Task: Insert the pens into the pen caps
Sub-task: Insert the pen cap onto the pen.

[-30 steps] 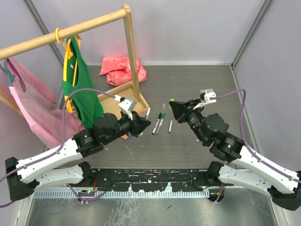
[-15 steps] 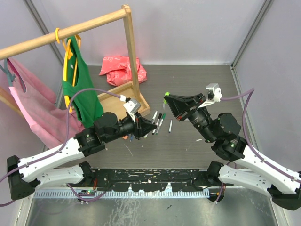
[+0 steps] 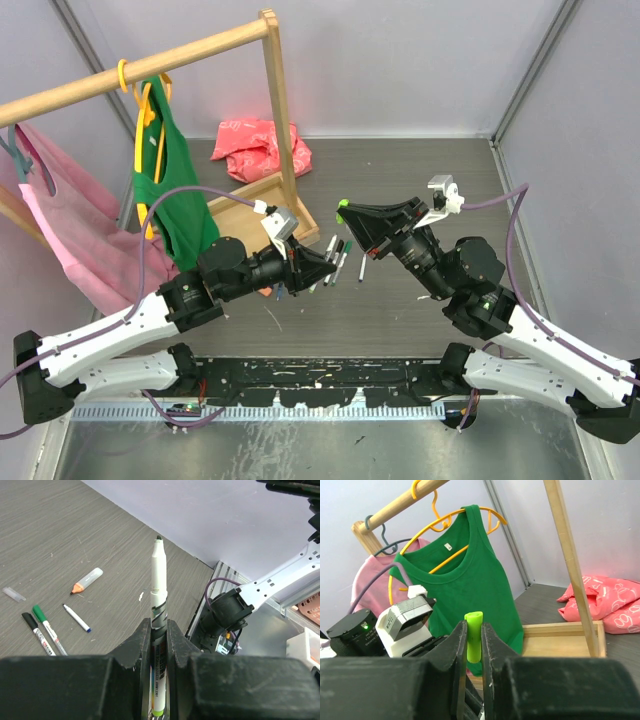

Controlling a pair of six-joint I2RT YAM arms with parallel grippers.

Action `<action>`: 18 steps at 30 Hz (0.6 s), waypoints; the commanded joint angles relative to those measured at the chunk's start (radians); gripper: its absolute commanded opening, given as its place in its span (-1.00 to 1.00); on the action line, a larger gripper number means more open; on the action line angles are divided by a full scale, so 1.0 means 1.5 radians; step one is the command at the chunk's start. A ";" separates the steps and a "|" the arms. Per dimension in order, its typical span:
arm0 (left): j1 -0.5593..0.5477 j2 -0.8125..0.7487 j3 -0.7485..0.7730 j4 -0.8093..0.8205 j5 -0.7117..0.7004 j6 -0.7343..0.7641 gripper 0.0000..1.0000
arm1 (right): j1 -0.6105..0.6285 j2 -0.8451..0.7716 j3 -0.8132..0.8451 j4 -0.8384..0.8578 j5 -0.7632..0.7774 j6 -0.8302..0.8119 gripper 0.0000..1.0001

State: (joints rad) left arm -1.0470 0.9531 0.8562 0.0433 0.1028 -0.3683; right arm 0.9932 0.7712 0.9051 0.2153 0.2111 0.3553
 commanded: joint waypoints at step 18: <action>0.001 -0.025 0.032 0.065 0.008 0.011 -1.00 | 0.000 0.006 -0.050 0.073 0.055 0.132 -1.00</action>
State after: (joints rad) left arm -1.0470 0.9440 0.8566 0.0708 0.1028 -0.3683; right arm 0.9932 0.7815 0.8299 0.2581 0.2592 0.5083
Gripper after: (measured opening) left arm 0.129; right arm 0.184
